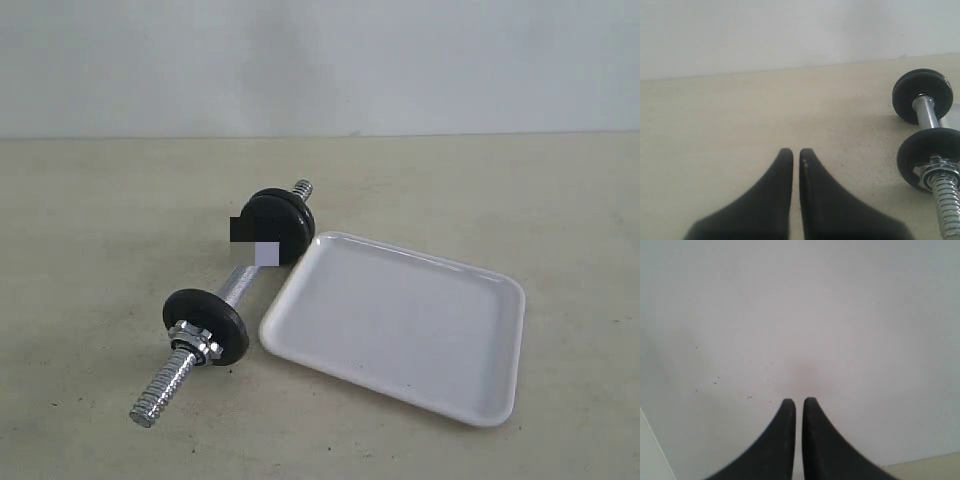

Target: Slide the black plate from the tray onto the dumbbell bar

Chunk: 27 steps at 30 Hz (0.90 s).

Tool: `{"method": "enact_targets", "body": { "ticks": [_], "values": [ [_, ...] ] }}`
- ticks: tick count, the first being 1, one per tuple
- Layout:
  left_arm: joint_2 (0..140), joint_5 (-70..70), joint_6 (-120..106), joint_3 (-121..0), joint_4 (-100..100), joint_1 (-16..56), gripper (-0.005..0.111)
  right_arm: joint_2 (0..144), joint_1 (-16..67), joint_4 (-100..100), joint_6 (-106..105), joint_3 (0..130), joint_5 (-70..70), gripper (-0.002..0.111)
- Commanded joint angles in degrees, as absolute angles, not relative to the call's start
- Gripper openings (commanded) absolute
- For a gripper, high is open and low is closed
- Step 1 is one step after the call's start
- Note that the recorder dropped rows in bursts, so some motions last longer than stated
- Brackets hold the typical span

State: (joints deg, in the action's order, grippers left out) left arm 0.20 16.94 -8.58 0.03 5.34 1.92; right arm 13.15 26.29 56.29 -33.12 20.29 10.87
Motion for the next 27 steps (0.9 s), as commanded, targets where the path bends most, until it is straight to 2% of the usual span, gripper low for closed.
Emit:
{"method": "enact_targets", "body": {
  "ticks": [1,8,19,27],
  "values": [
    [0.0,17.0,-8.2,0.0,5.1,1.8,0.004,4.8,20.8,56.0,-45.2,14.2,3.5,0.001],
    [0.0,17.1,-8.2,0.0,5.1,1.8,0.004,0.0,12.8,56.0,-47.1,0.0,4.3,0.001],
    [0.0,17.0,-8.2,0.0,5.0,1.8,0.004,0.0,7.4,56.2,-53.0,0.0,-4.1,0.001],
    [0.0,17.0,-8.2,0.0,5.0,1.8,0.004,0.0,7.4,58.2,-50.8,0.0,0.6,0.001]
  ]
}}
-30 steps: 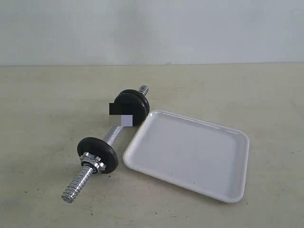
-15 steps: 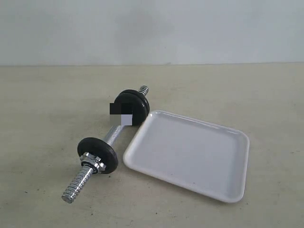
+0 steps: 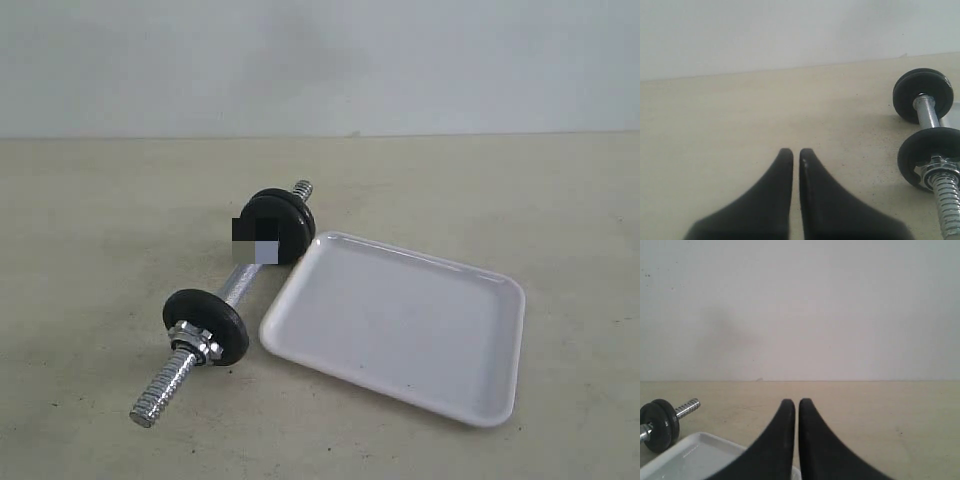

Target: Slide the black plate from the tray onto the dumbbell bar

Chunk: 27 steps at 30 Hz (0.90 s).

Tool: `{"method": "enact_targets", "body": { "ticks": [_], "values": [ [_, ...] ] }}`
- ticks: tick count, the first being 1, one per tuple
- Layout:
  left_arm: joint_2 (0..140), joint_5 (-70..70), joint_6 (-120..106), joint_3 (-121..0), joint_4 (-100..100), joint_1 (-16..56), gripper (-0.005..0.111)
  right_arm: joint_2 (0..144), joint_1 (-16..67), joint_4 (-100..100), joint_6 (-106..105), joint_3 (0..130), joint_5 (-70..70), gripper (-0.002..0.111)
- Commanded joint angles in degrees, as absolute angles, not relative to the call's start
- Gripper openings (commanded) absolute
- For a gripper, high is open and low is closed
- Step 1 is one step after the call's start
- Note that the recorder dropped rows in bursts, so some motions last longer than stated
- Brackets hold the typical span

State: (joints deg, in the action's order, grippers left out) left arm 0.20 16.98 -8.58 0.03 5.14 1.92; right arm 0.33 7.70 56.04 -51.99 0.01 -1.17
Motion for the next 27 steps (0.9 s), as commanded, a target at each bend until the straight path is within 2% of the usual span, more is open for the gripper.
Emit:
{"method": "enact_targets", "body": {
  "ticks": [1,7,12,14,16,19,23,27],
  "values": [
    [0.0,17.0,-8.2,0.0,5.0,1.8,0.004,0.0,7.5,58.5,-50.8,0.0,0.6,0.001],
    [0.0,17.0,-8.2,0.0,5.0,1.8,0.004,0.0,7.4,64.3,-60.1,0.0,-0.3,0.001],
    [0.0,17.0,-8.2,0.0,5.0,1.8,0.004,0.0,7.4,63.1,-60.0,0.0,0.0,0.001],
    [0.0,17.0,-8.2,0.0,5.0,1.8,0.004,0.0,7.4,50.7,-49.1,0.0,-0.6,0.001],
    [0.0,17.0,-8.2,0.0,5.0,1.8,0.004,0.0,7.4,20.9,-21.6,0.0,-1.0,0.001],
    [0.0,17.0,-8.2,0.0,5.0,1.8,0.004,0.0,7.4,-8.4,6.9,0.0,-0.7,0.001],
    [0.0,17.0,-8.2,0.0,5.0,1.8,0.004,0.0,7.4,-7.9,3.5,0.0,-5.3,0.001],
    [0.0,17.0,-8.2,0.0,5.0,1.8,0.004,0.0,7.4,-6.5,2.2,0.0,-18.6,0.001]
  ]
}}
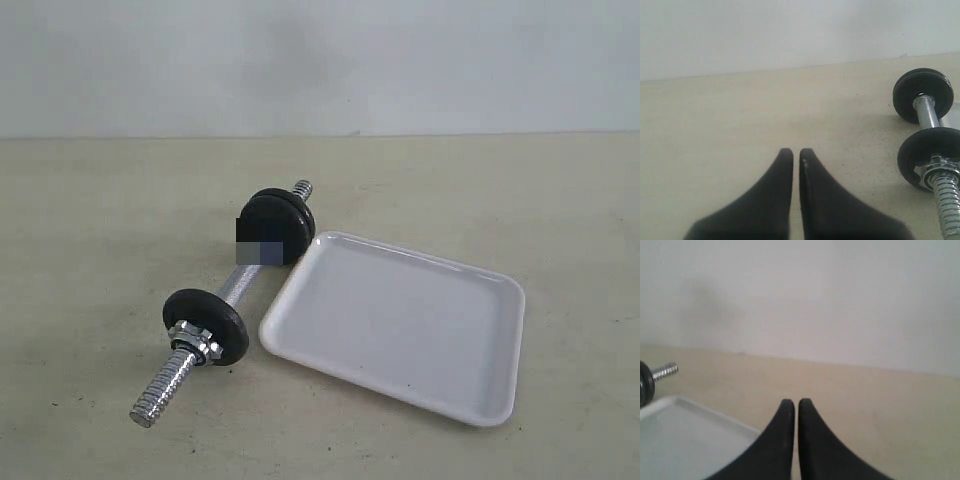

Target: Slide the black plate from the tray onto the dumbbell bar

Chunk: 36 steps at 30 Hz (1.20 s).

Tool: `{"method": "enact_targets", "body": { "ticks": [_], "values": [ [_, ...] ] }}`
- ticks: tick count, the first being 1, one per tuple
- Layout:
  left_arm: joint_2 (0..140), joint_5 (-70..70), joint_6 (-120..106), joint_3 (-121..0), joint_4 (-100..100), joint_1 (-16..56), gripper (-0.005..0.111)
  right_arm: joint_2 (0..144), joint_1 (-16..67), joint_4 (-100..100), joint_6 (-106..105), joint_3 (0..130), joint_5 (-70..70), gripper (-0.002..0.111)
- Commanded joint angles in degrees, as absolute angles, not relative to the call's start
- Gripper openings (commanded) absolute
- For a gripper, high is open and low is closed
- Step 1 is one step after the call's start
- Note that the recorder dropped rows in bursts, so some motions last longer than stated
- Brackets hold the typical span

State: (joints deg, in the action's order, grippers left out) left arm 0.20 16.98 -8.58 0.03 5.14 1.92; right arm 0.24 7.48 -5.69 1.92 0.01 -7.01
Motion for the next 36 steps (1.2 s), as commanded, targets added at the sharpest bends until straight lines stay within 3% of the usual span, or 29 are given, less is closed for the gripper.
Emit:
{"method": "enact_targets", "body": {
  "ticks": [1,36],
  "values": [
    [0.0,17.0,-8.2,0.0,5.0,1.8,0.004,0.0,7.4,-6.5,2.4,0.0,-19.9,0.001],
    [0.0,17.0,-8.2,0.0,5.0,1.8,0.004,0.0,5.2,-6.5,4.5,0.0,-20.7,0.001]
  ]
}}
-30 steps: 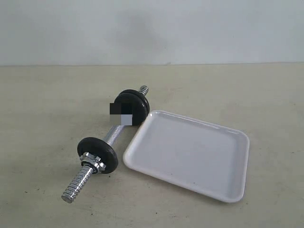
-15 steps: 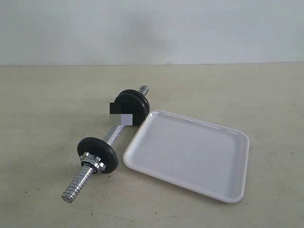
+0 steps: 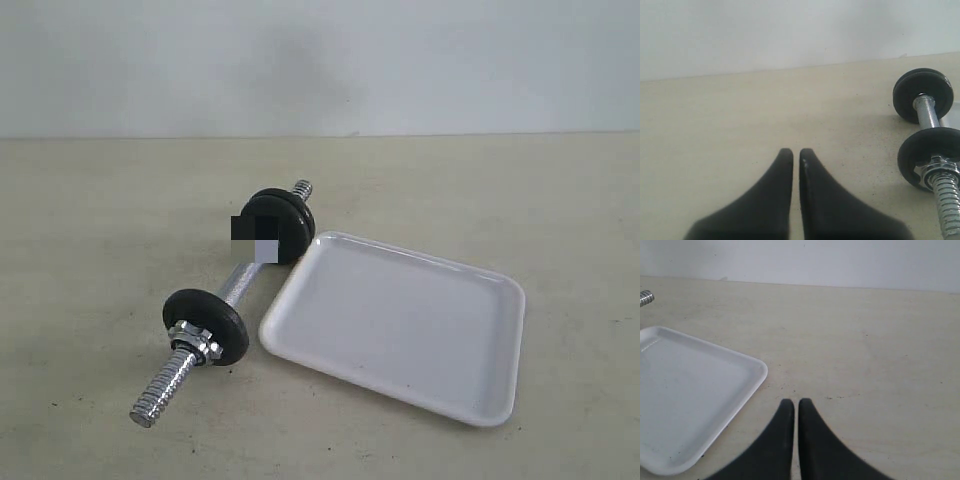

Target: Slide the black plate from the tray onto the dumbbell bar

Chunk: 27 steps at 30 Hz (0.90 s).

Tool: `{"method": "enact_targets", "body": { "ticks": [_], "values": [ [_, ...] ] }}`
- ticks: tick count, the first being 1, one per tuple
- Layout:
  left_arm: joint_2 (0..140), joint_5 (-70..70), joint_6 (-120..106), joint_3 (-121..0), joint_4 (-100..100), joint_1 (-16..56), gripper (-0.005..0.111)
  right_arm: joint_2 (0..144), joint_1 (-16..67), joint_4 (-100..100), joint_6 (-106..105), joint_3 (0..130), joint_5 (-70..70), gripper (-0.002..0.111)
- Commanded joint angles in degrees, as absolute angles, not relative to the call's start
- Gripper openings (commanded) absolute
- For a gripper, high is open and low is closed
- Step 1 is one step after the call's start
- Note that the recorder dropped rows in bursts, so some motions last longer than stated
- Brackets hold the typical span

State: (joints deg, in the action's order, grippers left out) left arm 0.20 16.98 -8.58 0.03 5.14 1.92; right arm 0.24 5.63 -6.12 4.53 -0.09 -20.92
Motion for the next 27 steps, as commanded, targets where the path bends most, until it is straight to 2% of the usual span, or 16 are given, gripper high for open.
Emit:
{"method": "enact_targets", "body": {
  "ticks": [1,27],
  "values": [
    [0.0,17.0,-8.2,0.0,5.0,1.8,0.004,0.0,5.2,-6.5,4.5,0.0,-20.7,0.001],
    [0.0,16.8,-8.2,0.0,5.0,-0.2,0.004,0.0,5.2,-6.5,4.5,0.0,-20.7,0.001]
  ]
}}
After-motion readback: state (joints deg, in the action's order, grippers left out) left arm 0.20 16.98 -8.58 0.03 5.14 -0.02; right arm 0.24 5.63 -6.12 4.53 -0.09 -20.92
